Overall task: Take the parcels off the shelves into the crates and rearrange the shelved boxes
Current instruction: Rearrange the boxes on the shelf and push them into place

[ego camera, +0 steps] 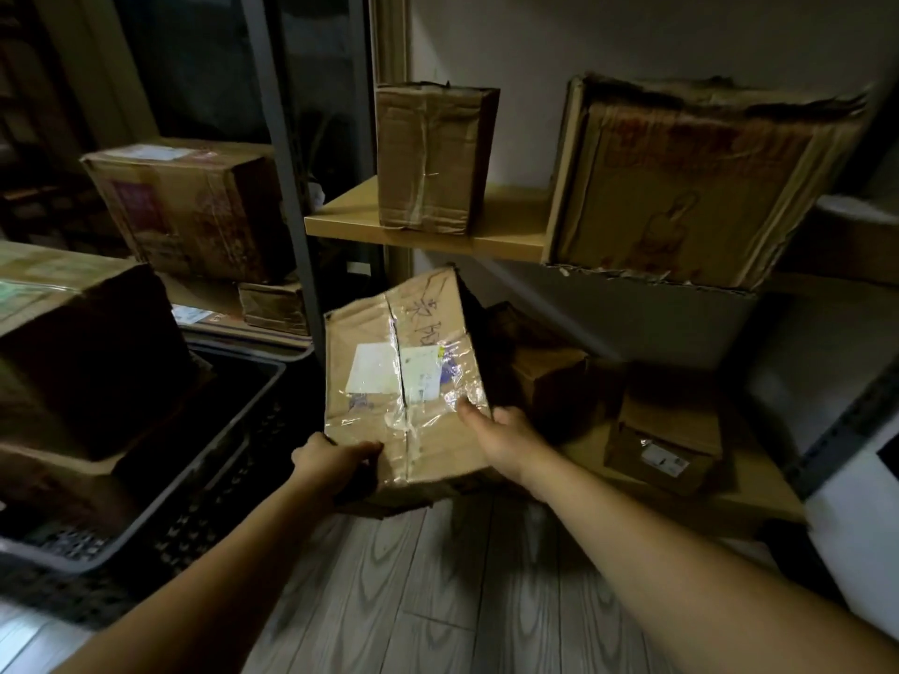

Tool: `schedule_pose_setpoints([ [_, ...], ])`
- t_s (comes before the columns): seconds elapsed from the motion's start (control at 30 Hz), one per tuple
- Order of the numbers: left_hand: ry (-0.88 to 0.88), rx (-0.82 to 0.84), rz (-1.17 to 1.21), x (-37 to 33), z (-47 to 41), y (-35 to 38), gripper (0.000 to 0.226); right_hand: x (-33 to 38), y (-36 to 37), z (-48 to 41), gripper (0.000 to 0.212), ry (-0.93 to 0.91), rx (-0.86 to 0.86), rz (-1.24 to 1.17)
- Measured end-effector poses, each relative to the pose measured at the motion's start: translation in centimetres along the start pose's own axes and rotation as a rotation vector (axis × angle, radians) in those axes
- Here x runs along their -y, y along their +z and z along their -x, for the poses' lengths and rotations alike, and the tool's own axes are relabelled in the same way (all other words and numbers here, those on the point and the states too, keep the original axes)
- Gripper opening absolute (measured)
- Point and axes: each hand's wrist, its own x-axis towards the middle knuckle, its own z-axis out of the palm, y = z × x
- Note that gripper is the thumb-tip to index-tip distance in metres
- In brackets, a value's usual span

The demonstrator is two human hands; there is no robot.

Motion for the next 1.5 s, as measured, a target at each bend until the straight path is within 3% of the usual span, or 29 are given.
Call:
schedule_pose_setpoints([
  [0.1,0.081,0.005,0.043,-0.6,0.9,-0.4,0.059,-0.6,-0.3,0.0,0.041,0.002,0.007,0.008],
  [0.17,0.125,0.010,0.045,-1.5,2.9,-0.9,0.046,-0.9,-0.8,0.1,0.033,-0.007,-0.003,0.001],
  [0.43,0.215,0.066,0.107,-0.1,4.7,-2.1,0.057,-3.2,1.0,1.2,0.080,0.108,0.042,0.035],
  [0.77,0.249,0.074,0.115,0.8,4.4,-2.7,0.054,-3.8,2.3,1.1,0.080,0.135,0.028,-0.045],
  [1.0,0.551,-0.040,-0.218,-3.0,2.5,-2.9,0.080,-0.4,2.7,-0.4,0.073,0.093,0.006,-0.236],
  [1.17,0.642,0.104,-0.569,-3.8,1.2,-3.7,0.093,0.3,3.1,-1.2,0.073,-0.005,-0.066,-0.215],
  [1.27,0.686,0.138,-0.676,-2.5,0.9,-4.9,0.118,0.0,4.0,-1.6,0.070,-0.047,-0.074,-0.192],
  [1.37,0.779,0.111,-0.818,-1.0,-0.1,-5.3,0.112,-0.3,5.1,-2.2,0.068,-0.061,-0.065,-0.182],
  [1.5,0.745,0.097,-0.889,-1.7,-2.1,-4.5,0.079,-0.5,5.7,-3.4,0.065,-0.014,-0.074,-0.192],
])
